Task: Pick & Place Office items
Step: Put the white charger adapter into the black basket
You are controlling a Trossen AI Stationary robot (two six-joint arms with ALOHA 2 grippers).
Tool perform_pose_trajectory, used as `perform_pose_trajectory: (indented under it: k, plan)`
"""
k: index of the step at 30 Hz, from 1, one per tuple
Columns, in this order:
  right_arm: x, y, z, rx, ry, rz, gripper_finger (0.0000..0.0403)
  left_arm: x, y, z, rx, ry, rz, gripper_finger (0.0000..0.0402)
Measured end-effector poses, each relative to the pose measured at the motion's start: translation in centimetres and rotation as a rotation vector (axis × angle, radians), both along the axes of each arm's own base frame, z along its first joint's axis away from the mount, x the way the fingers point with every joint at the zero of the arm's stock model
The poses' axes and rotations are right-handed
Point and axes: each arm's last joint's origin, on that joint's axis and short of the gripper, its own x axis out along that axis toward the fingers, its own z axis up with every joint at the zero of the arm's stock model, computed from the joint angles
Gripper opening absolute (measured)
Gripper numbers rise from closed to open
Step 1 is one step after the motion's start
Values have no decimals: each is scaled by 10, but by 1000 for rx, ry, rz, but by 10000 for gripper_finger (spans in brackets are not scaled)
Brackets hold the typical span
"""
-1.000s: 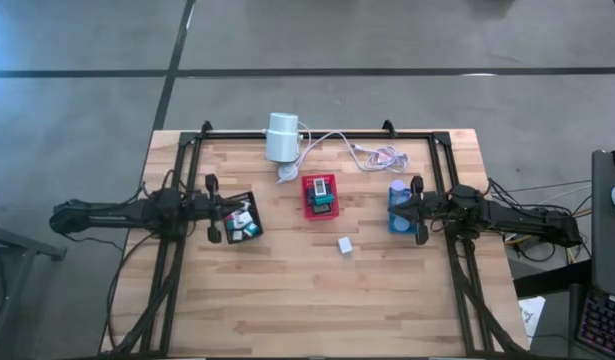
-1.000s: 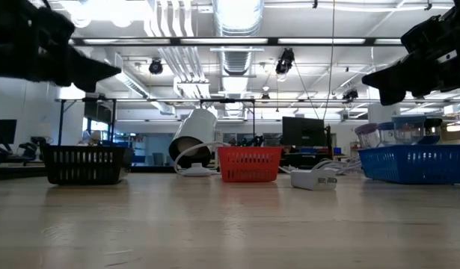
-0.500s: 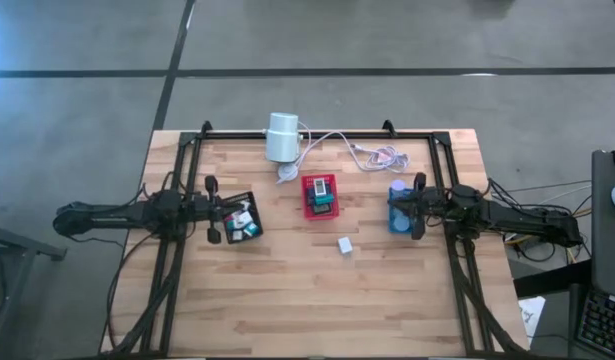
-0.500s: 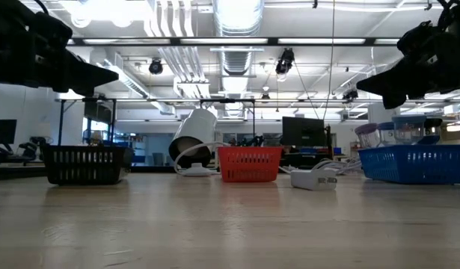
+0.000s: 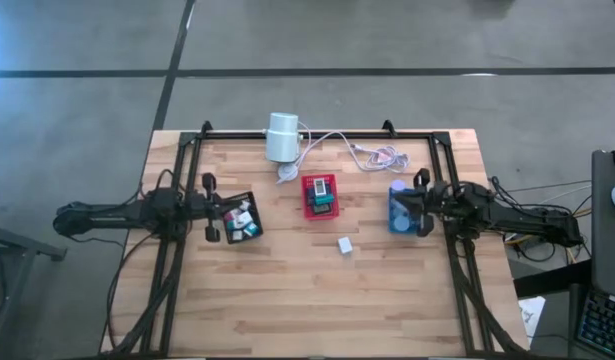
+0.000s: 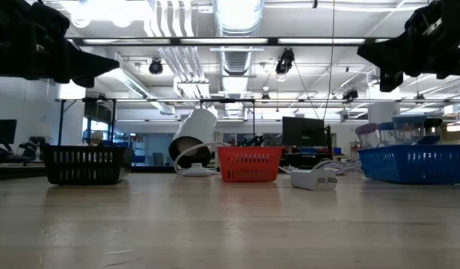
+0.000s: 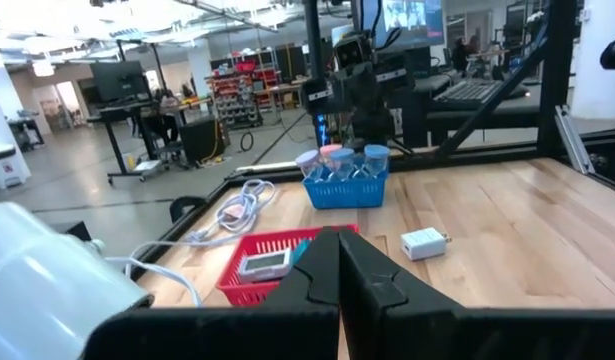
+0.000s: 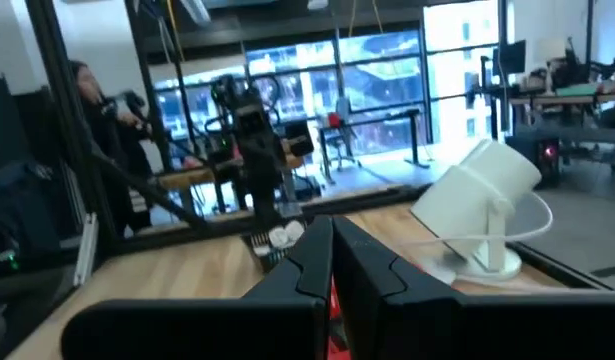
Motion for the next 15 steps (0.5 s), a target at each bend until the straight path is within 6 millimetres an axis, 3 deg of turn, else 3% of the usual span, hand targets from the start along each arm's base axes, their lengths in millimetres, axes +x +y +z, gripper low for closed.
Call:
perform_pose_trajectory:
  k: [6, 9, 15]
  plan:
    - [-1, 0, 7, 16, -53, 3, 8, -1, 0, 5, 49, -9, 1, 0]
    - [-1, -1, 23, 58, -40, -33, 8, -1, 0, 7, 58, -16, 1, 0]
    - [5, -6, 65, 180, 183, -168, 8, -1, 0, 10, 121, -16, 2, 0]
